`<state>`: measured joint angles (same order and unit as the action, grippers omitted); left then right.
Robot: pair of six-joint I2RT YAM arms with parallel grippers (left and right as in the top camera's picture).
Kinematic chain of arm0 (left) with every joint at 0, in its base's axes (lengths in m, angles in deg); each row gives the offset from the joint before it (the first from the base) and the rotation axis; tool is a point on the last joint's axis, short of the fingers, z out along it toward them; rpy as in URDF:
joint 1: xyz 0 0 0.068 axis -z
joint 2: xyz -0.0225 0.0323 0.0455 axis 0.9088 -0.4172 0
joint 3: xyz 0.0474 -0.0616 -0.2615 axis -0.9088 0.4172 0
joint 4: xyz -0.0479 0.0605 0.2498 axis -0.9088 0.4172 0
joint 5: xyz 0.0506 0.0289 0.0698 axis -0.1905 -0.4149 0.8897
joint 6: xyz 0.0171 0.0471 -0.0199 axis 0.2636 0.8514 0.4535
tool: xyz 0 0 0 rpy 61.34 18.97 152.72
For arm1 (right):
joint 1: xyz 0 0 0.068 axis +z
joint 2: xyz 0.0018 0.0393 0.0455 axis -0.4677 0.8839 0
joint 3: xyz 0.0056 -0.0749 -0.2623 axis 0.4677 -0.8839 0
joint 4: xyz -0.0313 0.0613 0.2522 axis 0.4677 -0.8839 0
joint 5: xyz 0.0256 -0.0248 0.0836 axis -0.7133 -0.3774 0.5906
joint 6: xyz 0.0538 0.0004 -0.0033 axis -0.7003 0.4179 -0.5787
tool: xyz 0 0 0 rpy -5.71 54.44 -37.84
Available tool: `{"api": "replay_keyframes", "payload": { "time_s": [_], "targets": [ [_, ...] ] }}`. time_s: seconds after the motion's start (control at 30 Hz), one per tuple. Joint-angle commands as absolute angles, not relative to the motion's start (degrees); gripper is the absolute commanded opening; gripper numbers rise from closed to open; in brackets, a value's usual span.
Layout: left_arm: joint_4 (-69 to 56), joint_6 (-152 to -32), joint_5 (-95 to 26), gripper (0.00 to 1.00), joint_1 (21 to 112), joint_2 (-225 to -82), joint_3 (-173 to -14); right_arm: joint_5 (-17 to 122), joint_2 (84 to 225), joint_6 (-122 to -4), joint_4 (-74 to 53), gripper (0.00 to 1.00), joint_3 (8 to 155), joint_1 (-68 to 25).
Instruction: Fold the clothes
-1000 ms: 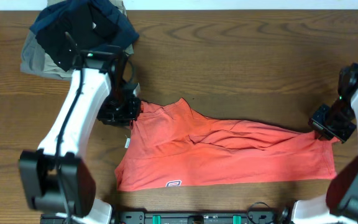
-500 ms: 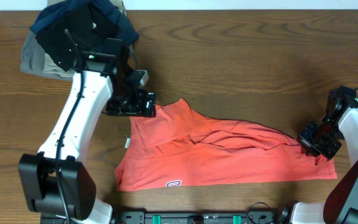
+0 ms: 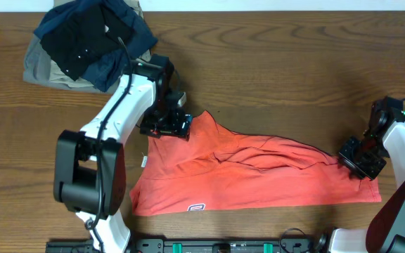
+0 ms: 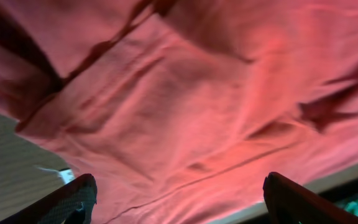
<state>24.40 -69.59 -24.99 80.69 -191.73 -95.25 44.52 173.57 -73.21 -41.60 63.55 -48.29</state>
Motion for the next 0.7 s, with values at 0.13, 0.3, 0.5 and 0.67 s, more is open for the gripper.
{"api": "replay_keyframes", "payload": {
  "time_s": [0.13,0.3,0.5,0.67],
  "targets": [
    [25.3,-72.2,-21.1,0.87,78.3,-191.7,-95.0,44.7,173.5,-72.7,-41.2,0.99,63.6,-48.8],
    [26.3,-72.1,-20.9,0.87,76.5,-191.7,-94.9,44.9,173.5,-72.7,-40.4,0.99,63.6,-48.8],
    [25.2,-72.1,-21.4,0.87,77.0,-191.8,-92.3,46.2,173.5,-72.6,-39.7,0.99,63.6,-48.8],
    [21.8,-72.3,-21.6,0.87,76.9,-191.8,-88.3,46.2,173.5,-71.1,-39.9,0.99,63.6,-48.8]
  ]
}}
